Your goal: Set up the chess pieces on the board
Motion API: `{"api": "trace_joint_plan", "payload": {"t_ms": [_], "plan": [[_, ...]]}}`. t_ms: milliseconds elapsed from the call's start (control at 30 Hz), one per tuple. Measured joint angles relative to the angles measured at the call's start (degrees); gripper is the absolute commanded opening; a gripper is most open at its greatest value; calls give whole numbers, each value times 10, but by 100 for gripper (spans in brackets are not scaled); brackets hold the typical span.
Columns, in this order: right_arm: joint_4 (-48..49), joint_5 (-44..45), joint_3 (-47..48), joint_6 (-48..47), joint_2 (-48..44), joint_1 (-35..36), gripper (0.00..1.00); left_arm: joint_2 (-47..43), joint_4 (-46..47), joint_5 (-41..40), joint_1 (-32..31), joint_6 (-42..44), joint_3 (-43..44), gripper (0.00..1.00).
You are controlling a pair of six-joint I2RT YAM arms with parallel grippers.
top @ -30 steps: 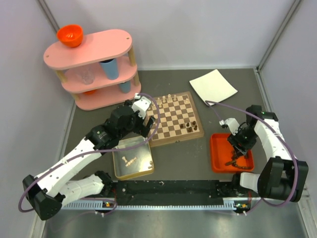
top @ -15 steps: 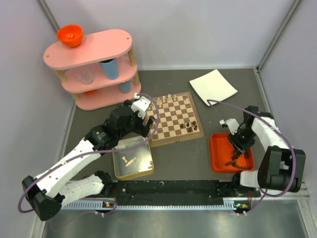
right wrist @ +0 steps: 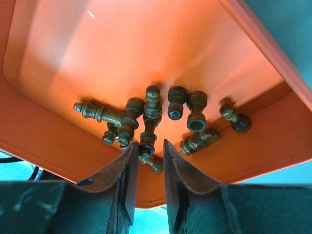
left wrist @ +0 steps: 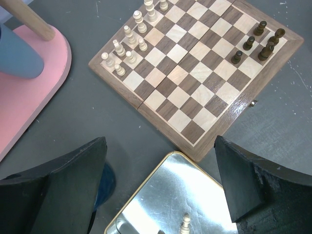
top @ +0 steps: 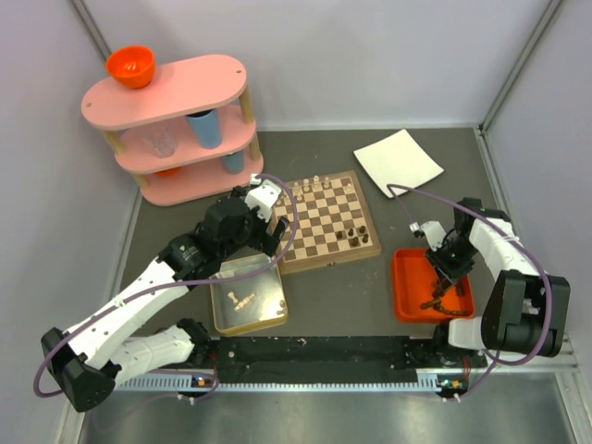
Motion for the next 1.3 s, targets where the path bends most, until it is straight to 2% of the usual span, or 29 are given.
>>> {"api": "trace_joint_plan", "payload": {"t_ms": [67, 133, 333, 800, 1033, 1167, 1300], "plan": [[0, -3, -1, 0, 0, 0, 12, 0, 0, 0, 0, 0, 0, 97], [-2, -6, -3, 3, 0, 0, 7, 0, 0, 0, 0, 0, 0, 97], [-4, -3, -3, 2, -2, 3, 1, 0, 0, 0, 0, 0, 0, 96], [-21, 21, 56, -22, -64, 3, 0, 5, 0, -28, 0, 5, -7, 96], [-26, -20, 81, -22, -69, 3, 0, 5, 2, -37, 0, 10, -9, 96], [-28, -72, 82, -7, -56, 3, 0, 5, 7, -4, 0, 10, -10, 96], [-17, -122, 82, 10, -43, 3, 0, 5, 26, 90, 0, -4, -14, 94]]}}
